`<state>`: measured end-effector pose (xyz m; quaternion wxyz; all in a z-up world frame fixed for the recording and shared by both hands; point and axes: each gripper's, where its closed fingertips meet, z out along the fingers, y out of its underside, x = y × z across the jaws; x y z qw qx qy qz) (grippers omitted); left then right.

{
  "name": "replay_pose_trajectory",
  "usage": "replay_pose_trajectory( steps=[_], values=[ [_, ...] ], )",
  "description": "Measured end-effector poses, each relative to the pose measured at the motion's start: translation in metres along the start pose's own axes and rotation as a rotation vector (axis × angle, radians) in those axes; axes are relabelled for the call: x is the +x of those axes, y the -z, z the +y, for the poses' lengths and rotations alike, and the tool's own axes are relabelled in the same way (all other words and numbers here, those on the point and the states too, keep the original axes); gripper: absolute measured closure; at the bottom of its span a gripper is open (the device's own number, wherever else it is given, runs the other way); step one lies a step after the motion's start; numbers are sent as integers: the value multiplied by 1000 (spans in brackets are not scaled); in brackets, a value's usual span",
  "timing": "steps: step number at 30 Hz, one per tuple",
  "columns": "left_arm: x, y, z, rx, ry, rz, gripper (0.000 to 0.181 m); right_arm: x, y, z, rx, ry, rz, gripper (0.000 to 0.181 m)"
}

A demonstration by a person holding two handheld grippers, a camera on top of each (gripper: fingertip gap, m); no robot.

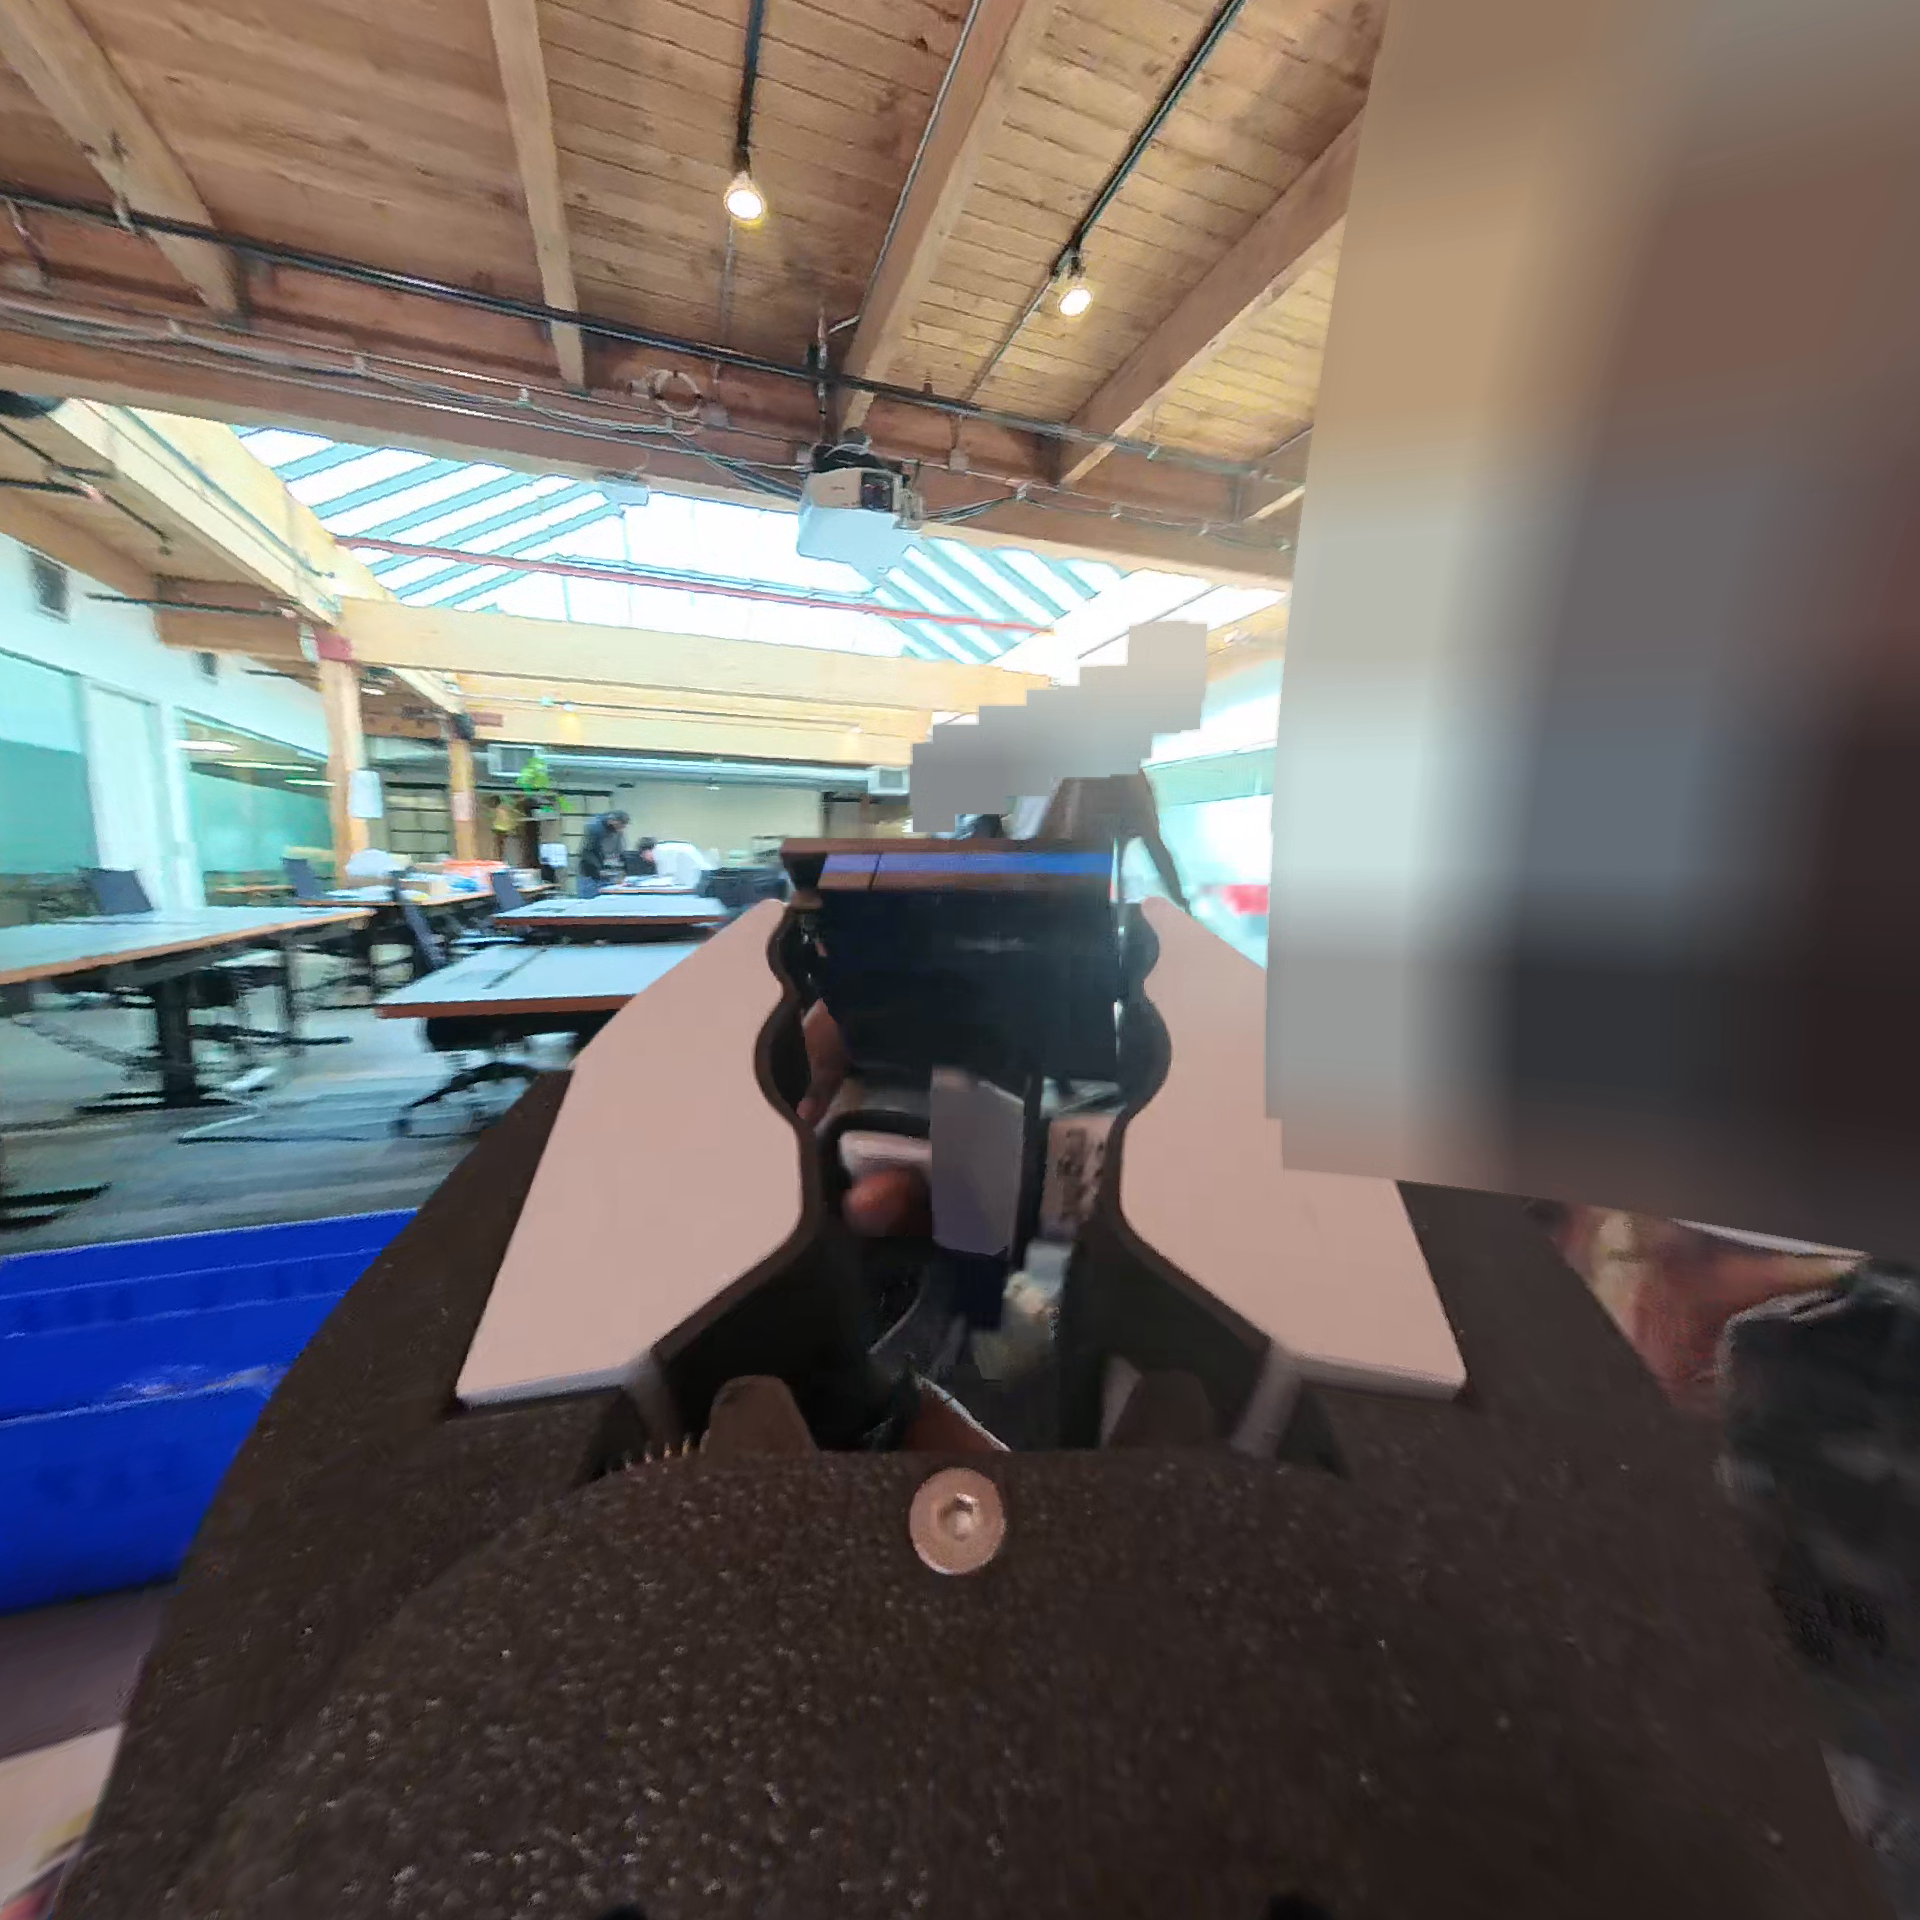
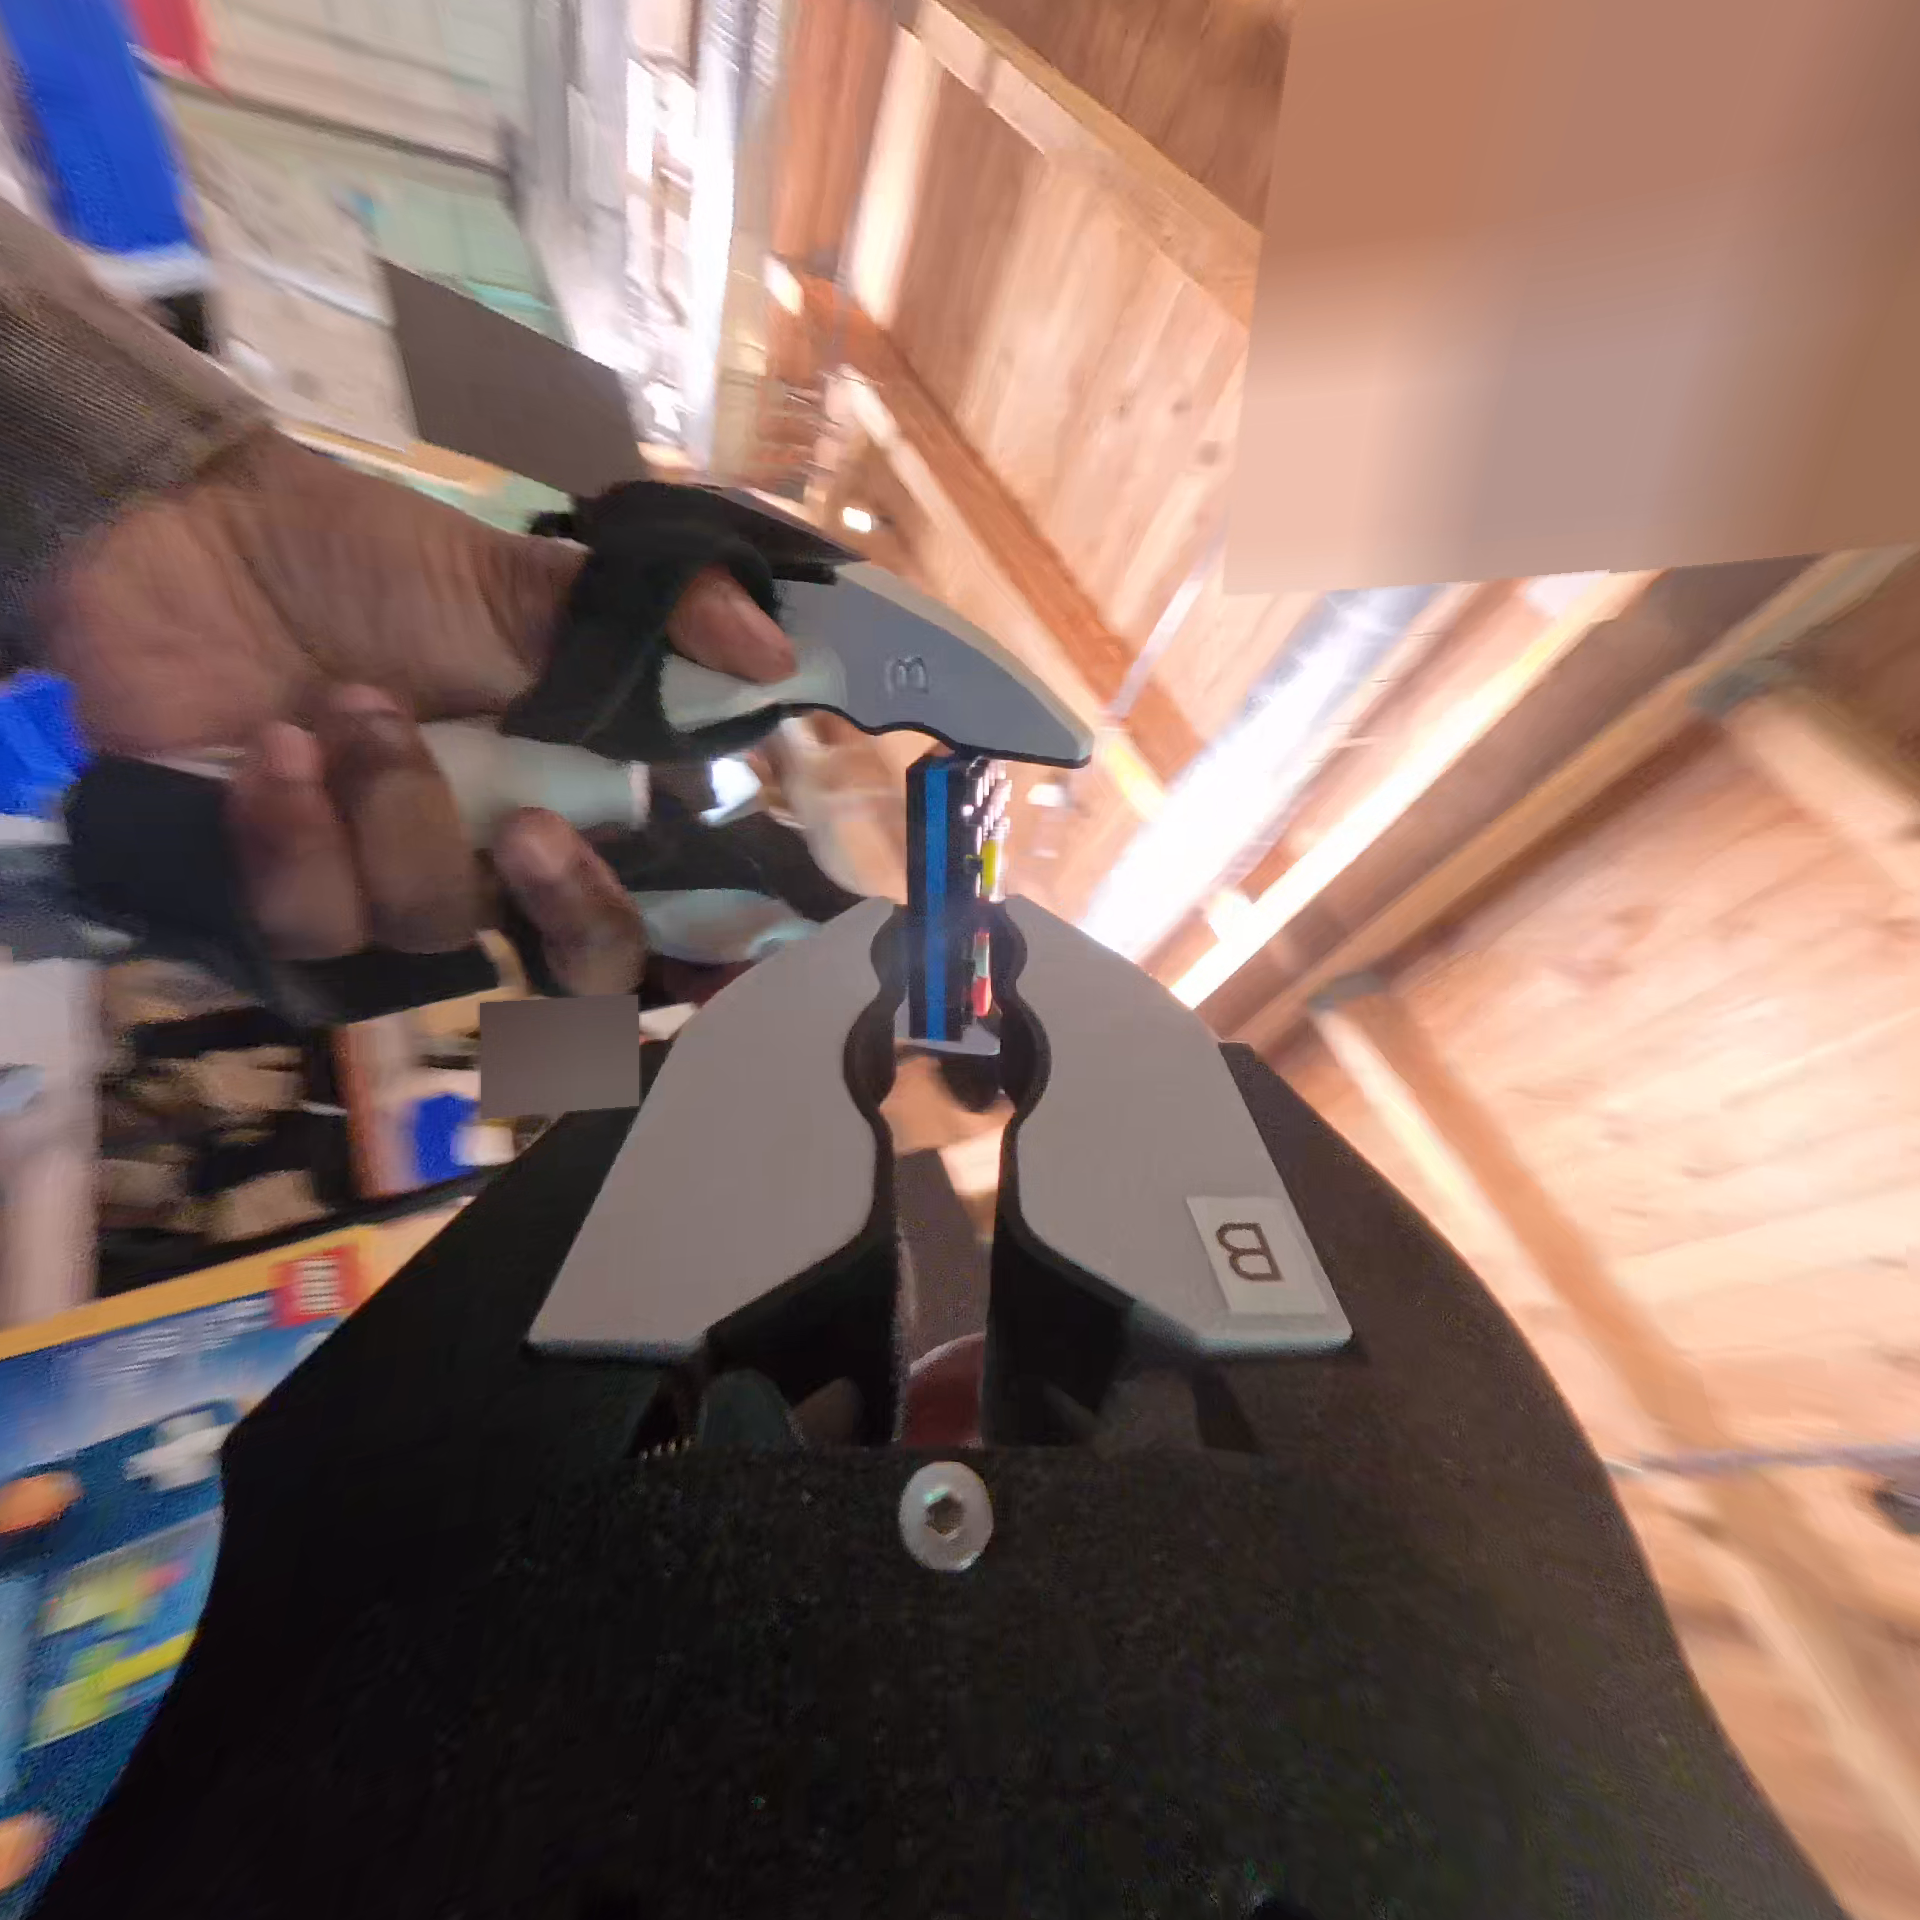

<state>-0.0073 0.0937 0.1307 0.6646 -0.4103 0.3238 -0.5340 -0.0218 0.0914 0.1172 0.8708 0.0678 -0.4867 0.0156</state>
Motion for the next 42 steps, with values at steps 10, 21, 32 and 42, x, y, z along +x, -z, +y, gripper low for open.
replay_pose_trajectory(
  steps=[10, 21, 32, 42],
  values=[
    [-20, 34, 6, -346, -858, -345, 124, -12, -8, 33, 9, -1694, -464, 139],
    [-5, 22, 27, -484, -1195, -341, 125, -30, -2, 8, 93, -1852, -725, 145],
    [57, 64, 142, -404, -993, -454, 124, -118, 82, -66, -22, -2048, -1075, 145],
    [63, 90, 175, -507, -933, -653, 124, -152, 104, -76, -187, -1907, -1178, 149]
  ],
)
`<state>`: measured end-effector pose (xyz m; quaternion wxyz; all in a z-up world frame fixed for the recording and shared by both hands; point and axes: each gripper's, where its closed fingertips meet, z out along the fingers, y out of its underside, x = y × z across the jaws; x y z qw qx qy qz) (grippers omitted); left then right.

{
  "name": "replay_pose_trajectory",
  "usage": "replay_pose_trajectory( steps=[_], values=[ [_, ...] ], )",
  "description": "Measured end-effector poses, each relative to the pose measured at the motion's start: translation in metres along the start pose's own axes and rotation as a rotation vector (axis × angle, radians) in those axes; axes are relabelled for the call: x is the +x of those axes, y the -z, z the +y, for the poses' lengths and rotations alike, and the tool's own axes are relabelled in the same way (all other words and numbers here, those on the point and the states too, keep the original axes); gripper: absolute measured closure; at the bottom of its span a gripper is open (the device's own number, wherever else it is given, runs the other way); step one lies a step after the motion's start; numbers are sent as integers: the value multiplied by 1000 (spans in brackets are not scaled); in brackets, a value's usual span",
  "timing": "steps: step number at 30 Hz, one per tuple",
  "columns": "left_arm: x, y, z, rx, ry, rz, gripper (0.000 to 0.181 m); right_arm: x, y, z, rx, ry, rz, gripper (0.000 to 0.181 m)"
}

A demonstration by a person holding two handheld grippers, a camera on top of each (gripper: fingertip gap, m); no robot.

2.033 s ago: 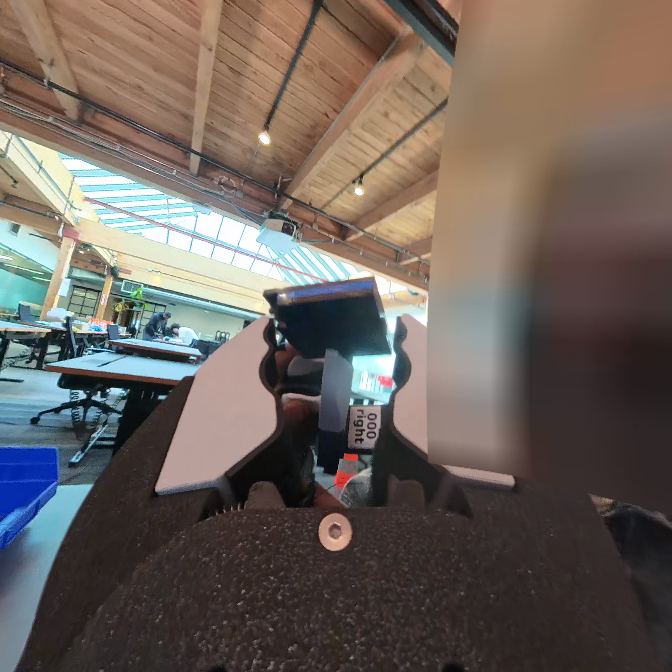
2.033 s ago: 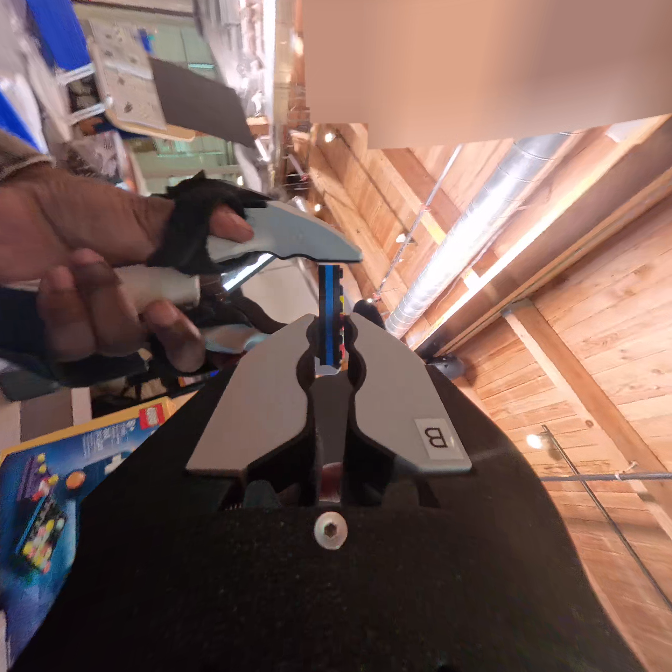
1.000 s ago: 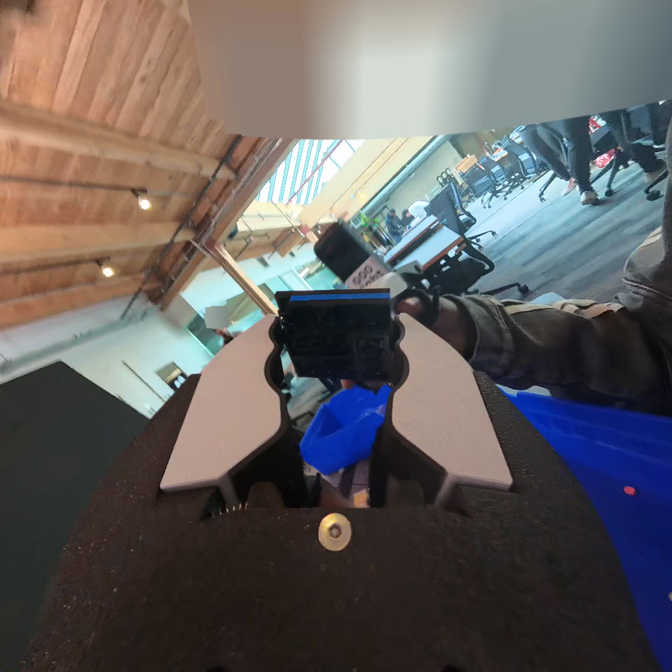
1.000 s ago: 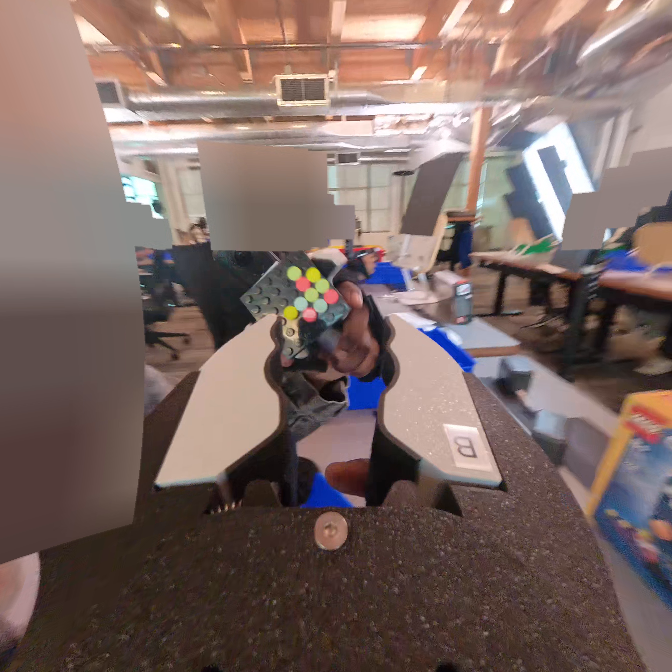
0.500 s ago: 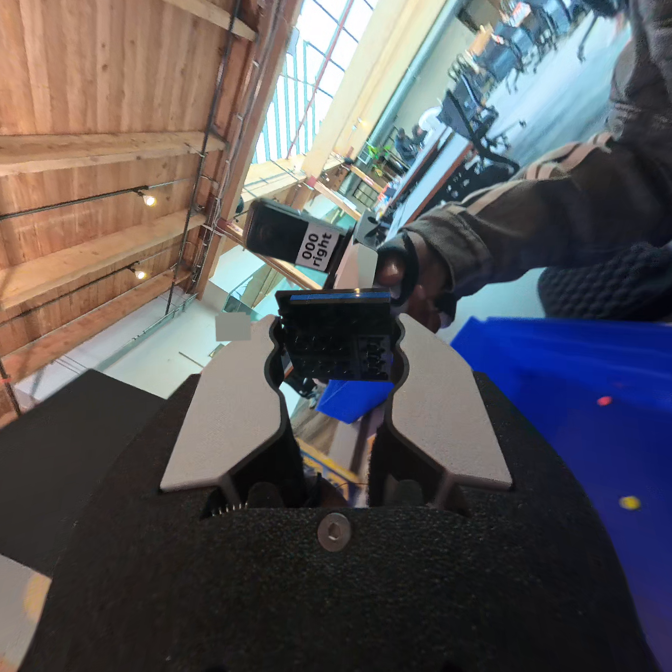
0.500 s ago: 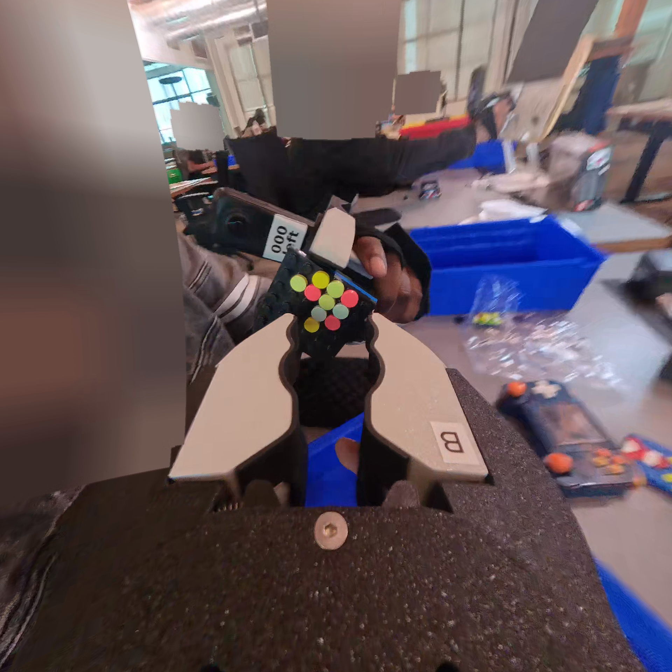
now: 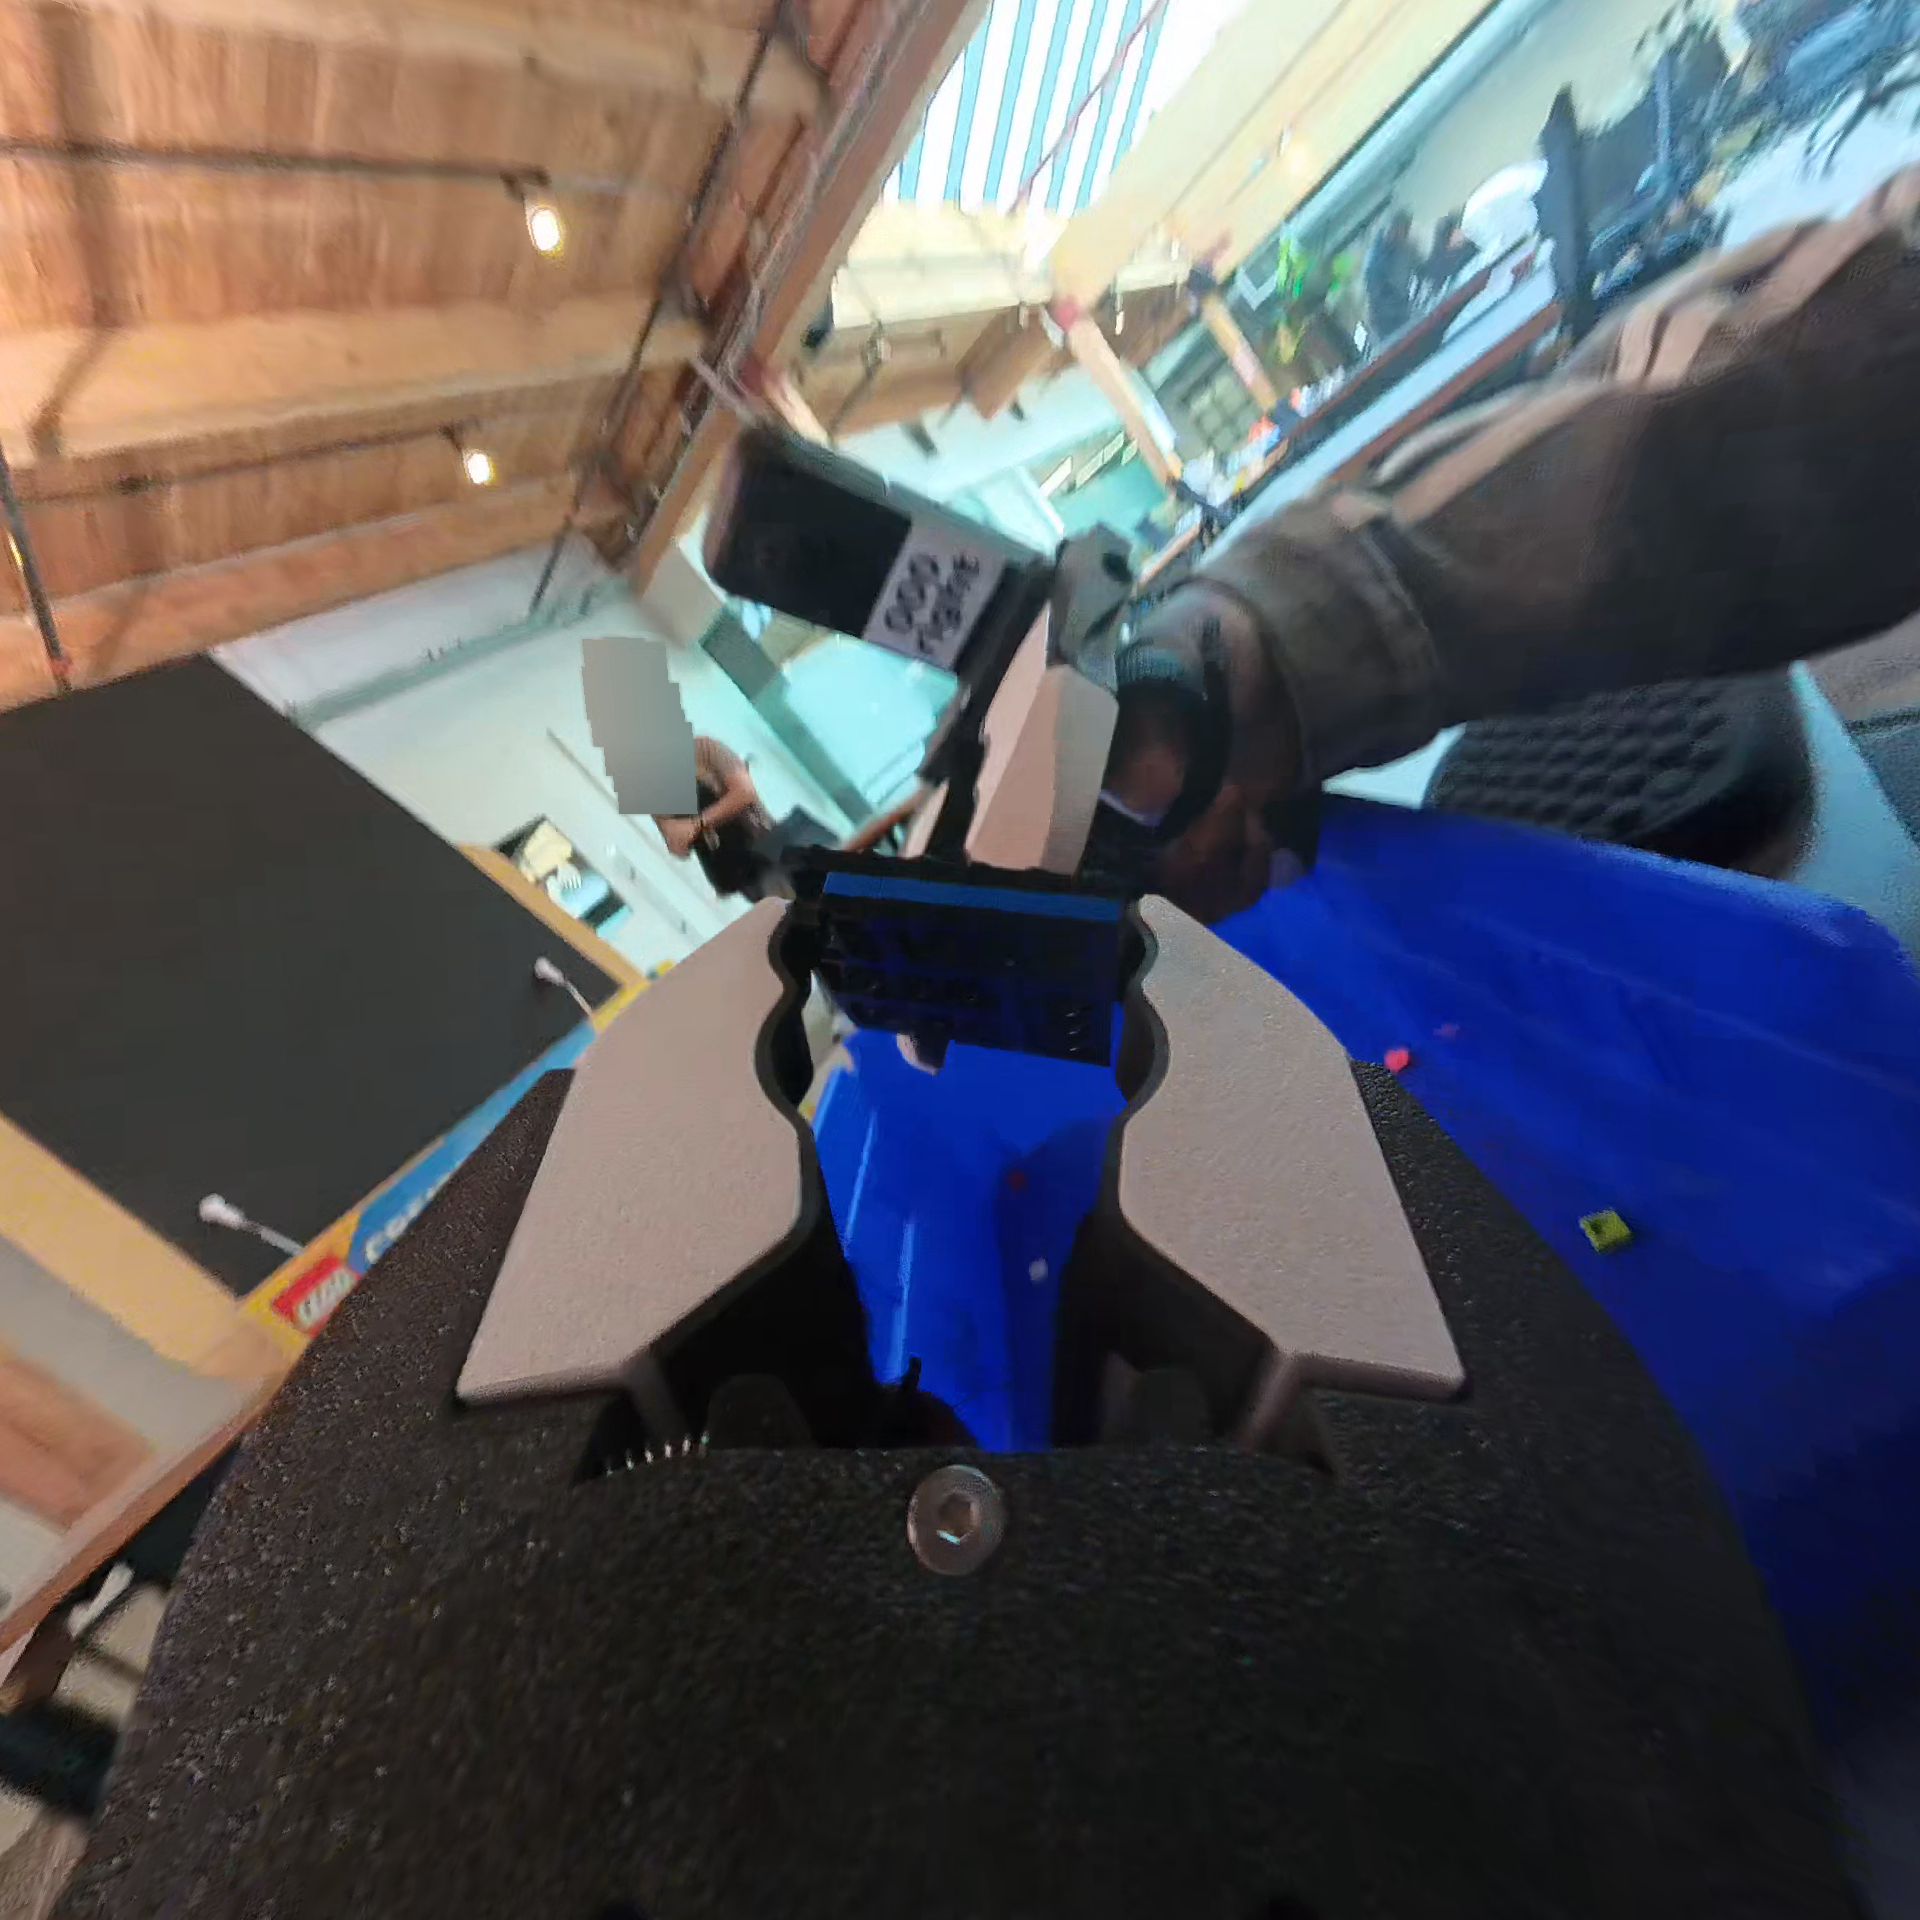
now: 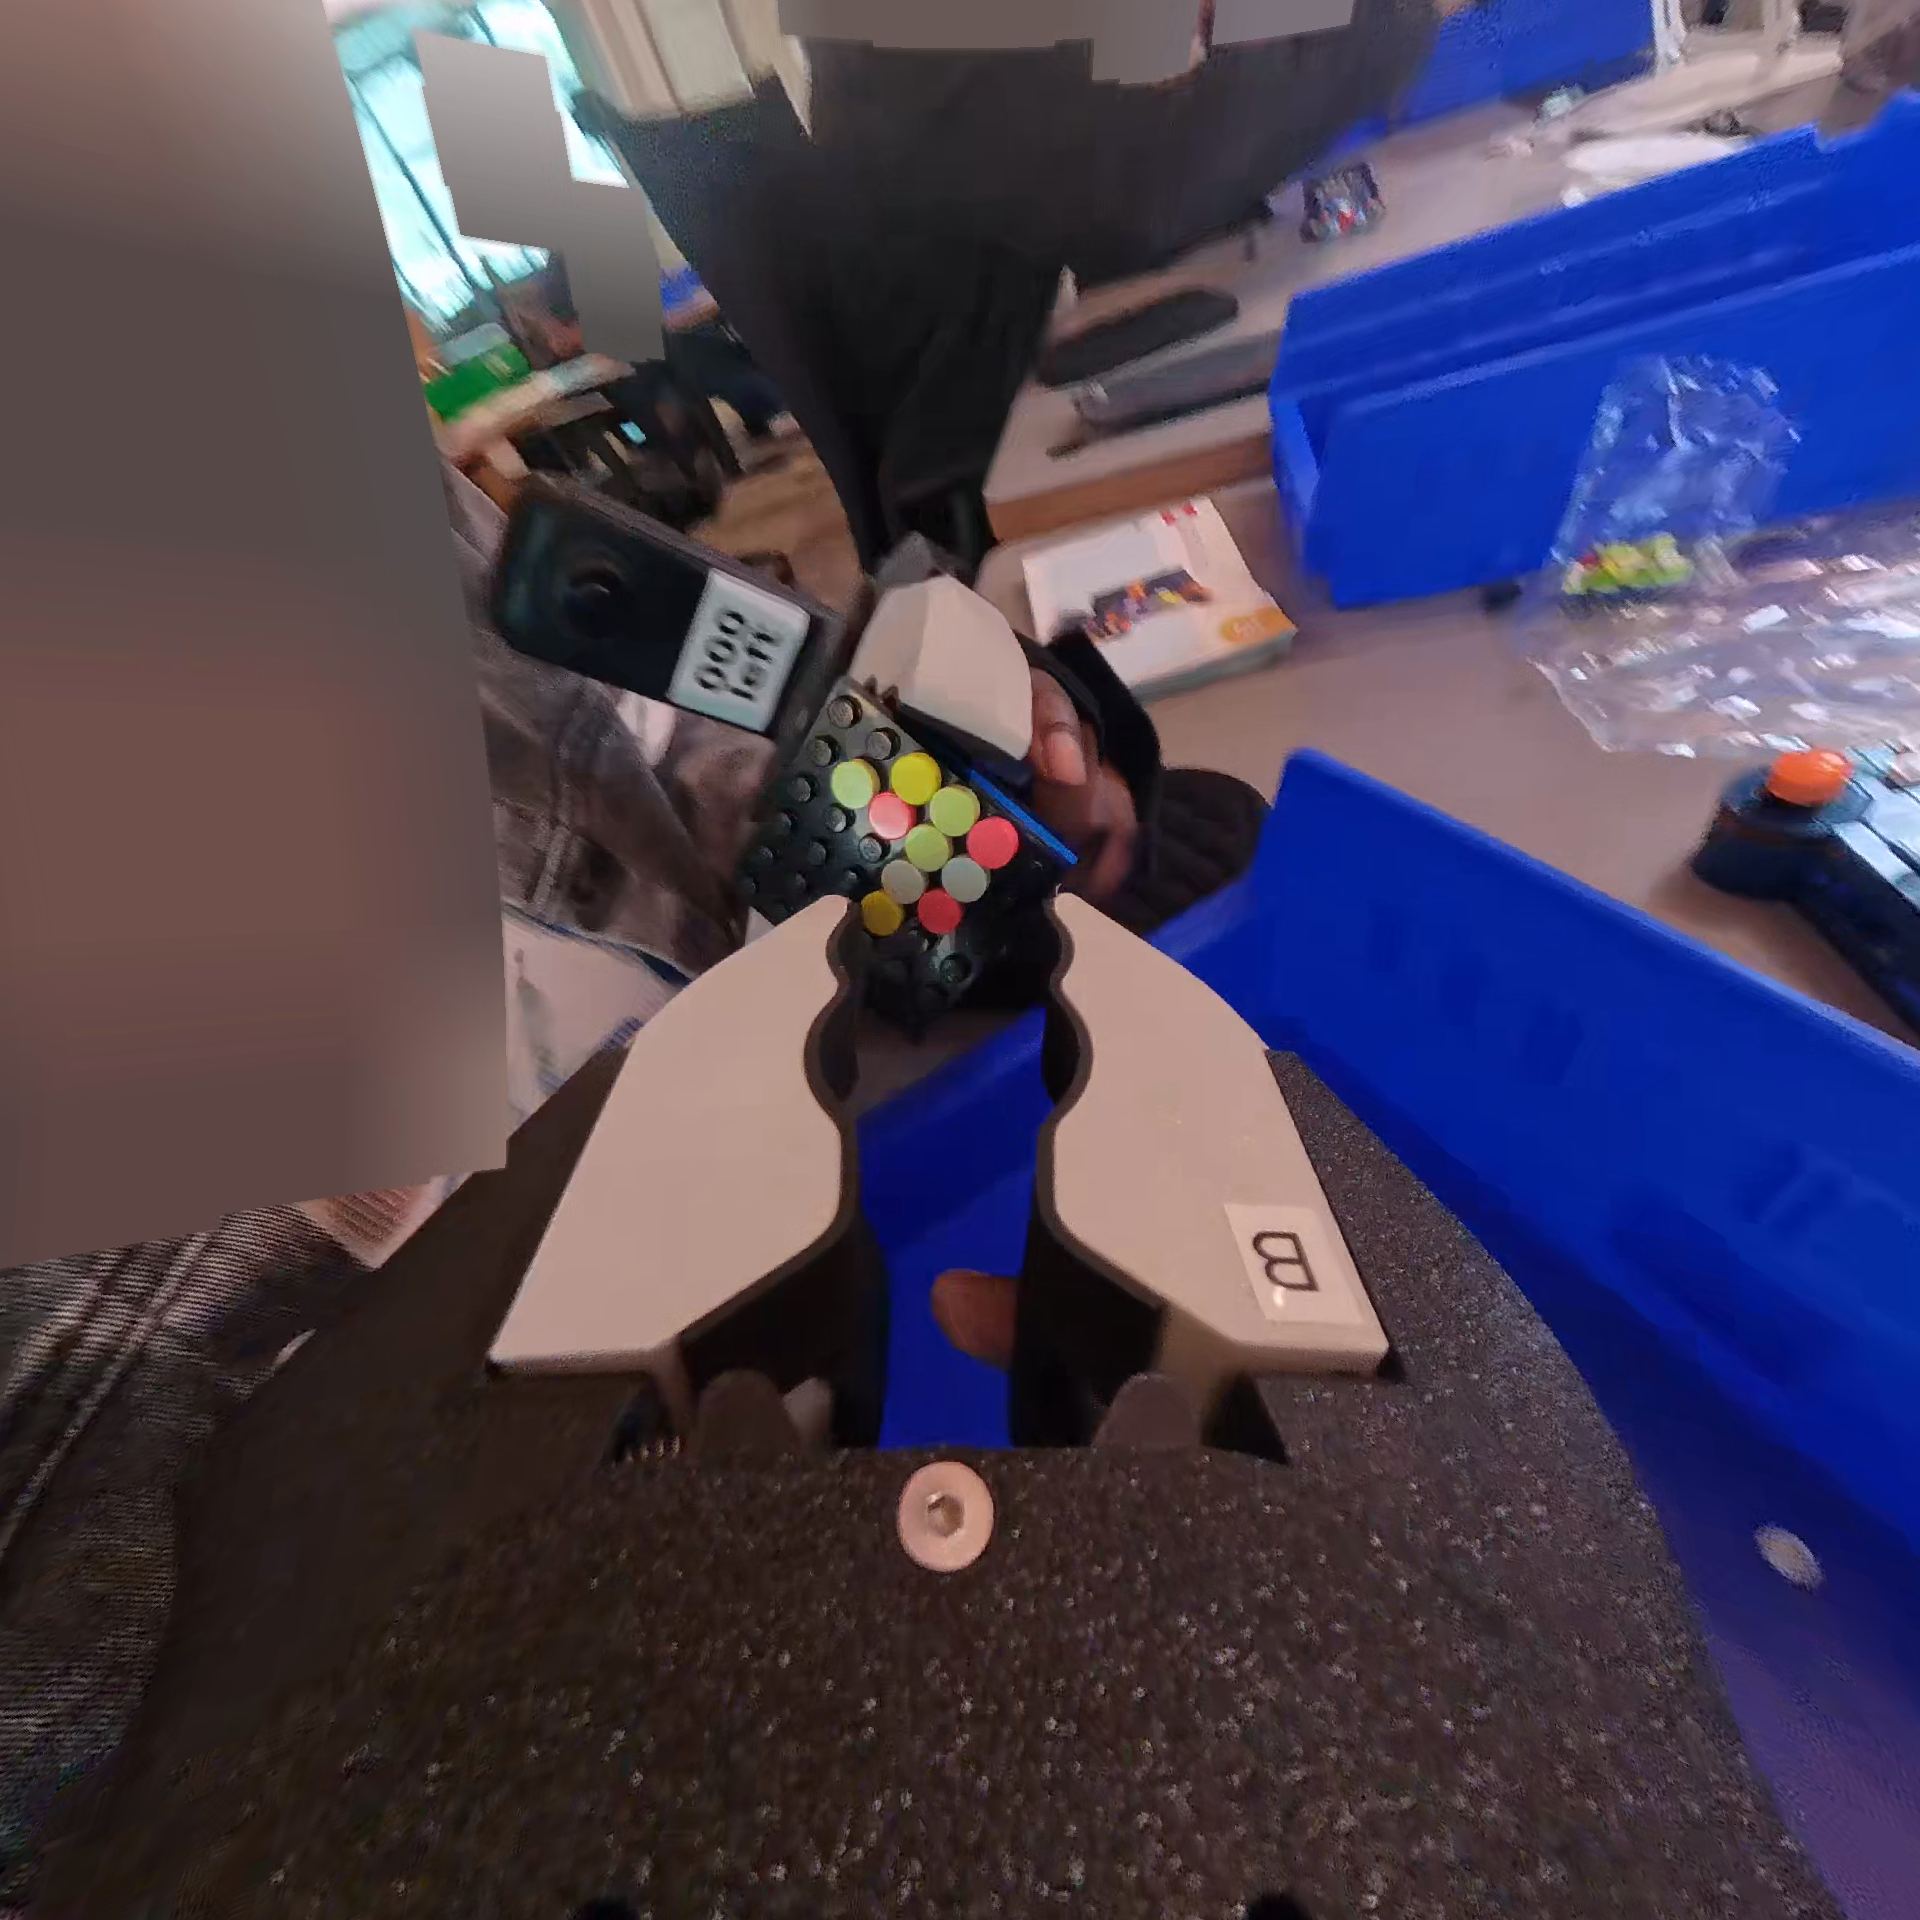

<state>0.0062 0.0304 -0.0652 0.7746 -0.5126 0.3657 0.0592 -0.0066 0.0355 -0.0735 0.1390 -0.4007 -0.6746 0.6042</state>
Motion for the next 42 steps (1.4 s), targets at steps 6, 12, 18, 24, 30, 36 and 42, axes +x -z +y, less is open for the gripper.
replay_pose_trajectory(
  steps=[6, 12, 18, 24, 30, 36, 42],
  values=[
    [10, 5, 23, -161, 35, -20, 125, 11, 0, 19, -137, 23, 157, 150],
    [10, -3, 34, -246, 64, -40, 125, 15, 2, 23, -172, 41, 254, 150],
    [8, -14, 30, -265, 2, -56, 125, 12, 6, 17, -218, 137, 313, 151],
    [19, -30, 11, -202, 147, 110, 144, -1, -1, 20, -201, 116, 216, 181],
    [22, -32, 26, -223, 155, 139, 151, 11, -2, 32, -311, 95, 287, 181],
    [-4, -11, 36, -299, 220, 89, 138, 28, 31, 43, -534, 211, 439, 162],
    [-30, 0, 38, -189, 500, -8, 114, 58, 31, 61, -693, 192, 436, 118]
  ],
)
